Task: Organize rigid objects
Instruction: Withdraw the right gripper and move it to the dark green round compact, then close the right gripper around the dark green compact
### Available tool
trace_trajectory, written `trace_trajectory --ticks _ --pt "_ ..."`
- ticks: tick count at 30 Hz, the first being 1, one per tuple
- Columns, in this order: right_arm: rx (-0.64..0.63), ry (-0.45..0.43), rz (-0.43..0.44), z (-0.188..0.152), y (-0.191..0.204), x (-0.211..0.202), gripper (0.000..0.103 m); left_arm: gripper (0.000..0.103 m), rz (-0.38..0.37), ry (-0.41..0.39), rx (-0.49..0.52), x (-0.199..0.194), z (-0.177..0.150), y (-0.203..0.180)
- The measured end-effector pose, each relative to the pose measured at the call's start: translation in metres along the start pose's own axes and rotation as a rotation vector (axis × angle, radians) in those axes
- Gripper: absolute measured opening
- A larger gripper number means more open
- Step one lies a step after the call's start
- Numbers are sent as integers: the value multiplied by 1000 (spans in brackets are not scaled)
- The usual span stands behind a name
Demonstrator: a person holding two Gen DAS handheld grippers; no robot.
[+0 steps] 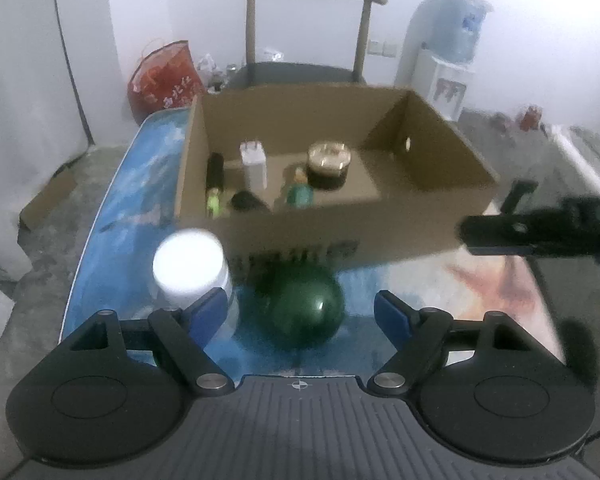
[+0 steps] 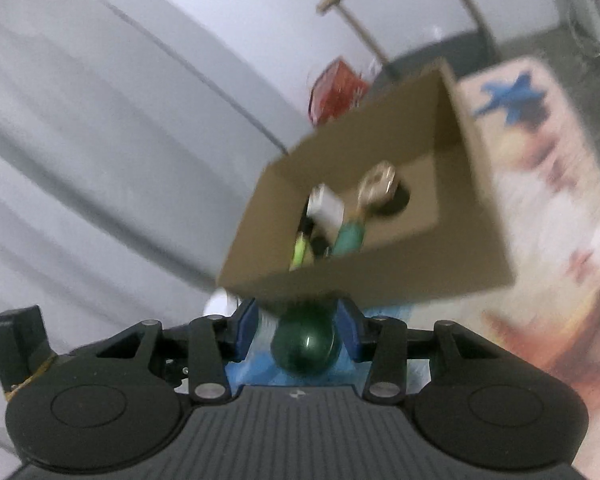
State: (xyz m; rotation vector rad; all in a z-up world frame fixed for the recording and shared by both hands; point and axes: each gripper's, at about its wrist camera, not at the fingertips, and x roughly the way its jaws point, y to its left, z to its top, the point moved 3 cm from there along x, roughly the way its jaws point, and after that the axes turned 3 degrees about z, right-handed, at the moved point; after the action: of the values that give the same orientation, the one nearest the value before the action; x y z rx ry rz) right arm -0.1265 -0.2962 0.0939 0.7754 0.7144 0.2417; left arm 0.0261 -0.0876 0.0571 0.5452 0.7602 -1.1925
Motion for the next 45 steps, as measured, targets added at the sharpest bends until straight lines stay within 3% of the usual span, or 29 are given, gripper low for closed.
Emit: trace_trajectory --ticks 7,20,30,45 --pt "-71 85 -34 -16 13 57 54 81 35 10 39 27 -31 0" --pt "-73 172 -87 -22 -3 127 56 81 50 79 3 79 -40 1" --pt "-68 197 -61 -22 -3 141 61 81 42 90 -37 91 -35 -2" --pt "-48 215 -64 -27 -5 133 62 80 31 103 -4 77 -45 -19"
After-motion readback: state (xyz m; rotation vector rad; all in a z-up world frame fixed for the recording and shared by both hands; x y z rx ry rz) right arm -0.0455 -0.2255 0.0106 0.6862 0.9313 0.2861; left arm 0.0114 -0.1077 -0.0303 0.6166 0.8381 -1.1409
